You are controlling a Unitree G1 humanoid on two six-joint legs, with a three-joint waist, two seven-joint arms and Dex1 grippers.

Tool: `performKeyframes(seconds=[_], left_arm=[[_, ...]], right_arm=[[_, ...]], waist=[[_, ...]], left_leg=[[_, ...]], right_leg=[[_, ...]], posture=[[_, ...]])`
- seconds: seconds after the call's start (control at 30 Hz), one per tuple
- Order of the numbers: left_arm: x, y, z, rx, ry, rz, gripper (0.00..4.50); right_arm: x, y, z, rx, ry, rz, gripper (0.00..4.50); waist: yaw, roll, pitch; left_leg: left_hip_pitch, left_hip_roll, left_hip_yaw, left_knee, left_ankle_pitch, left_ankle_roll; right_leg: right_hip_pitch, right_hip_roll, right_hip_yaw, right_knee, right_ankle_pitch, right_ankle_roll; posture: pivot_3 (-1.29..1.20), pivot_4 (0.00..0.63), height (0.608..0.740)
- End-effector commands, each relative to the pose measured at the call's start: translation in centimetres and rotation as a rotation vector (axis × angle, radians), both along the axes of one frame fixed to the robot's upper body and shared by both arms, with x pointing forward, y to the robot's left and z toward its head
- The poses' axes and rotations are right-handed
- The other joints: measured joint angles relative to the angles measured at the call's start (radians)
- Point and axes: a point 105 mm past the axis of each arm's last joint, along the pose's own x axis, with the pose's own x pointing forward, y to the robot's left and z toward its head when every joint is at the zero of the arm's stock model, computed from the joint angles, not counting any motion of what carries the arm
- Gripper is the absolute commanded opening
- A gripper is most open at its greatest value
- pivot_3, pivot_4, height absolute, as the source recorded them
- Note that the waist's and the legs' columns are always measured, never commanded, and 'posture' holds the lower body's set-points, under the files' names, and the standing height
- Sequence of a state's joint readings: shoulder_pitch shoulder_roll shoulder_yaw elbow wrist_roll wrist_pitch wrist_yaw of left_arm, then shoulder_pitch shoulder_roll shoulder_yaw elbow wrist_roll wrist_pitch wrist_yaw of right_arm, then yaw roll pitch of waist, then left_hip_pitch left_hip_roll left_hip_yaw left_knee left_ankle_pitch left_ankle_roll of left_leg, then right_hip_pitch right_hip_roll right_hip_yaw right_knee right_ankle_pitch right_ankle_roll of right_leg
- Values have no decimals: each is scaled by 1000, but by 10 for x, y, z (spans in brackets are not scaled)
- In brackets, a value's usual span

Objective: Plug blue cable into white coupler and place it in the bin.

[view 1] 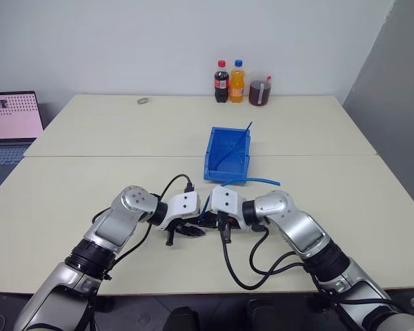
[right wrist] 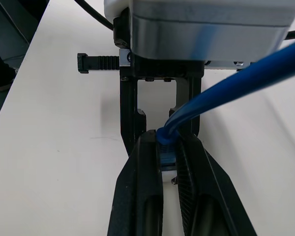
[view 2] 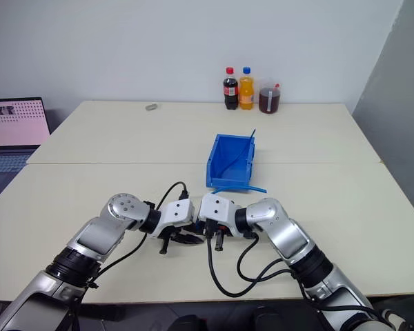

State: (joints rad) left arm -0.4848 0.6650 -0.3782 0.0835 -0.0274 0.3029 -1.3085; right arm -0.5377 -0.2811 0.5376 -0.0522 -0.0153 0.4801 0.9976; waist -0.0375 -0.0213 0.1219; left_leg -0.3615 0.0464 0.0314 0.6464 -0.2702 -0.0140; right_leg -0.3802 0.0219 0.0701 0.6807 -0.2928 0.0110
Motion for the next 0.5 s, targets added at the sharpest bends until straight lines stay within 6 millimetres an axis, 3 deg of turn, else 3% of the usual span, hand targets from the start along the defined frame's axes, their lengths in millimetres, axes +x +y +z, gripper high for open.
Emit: performKeyframes(seconds=[0.03, 0.5], left_arm=[[-5, -18, 11, -47, -35, -70, 787], [-5, -14, 12, -52, -42, -52, 787]], right_arm=[[-44, -19, -90, -274, 268, 66, 110], [-50, -36, -100, -319, 318, 59, 110]], waist=[[0, 1, -1], [0, 2, -8]], left_leg=[[0, 0, 0, 0, 0, 0], [0, -1, 0, -2, 0, 0]], right_leg=[[0, 0, 0, 0, 0, 0], [1, -6, 0, -1, -4, 3]], posture=[[0, 150, 740], [0, 150, 740]])
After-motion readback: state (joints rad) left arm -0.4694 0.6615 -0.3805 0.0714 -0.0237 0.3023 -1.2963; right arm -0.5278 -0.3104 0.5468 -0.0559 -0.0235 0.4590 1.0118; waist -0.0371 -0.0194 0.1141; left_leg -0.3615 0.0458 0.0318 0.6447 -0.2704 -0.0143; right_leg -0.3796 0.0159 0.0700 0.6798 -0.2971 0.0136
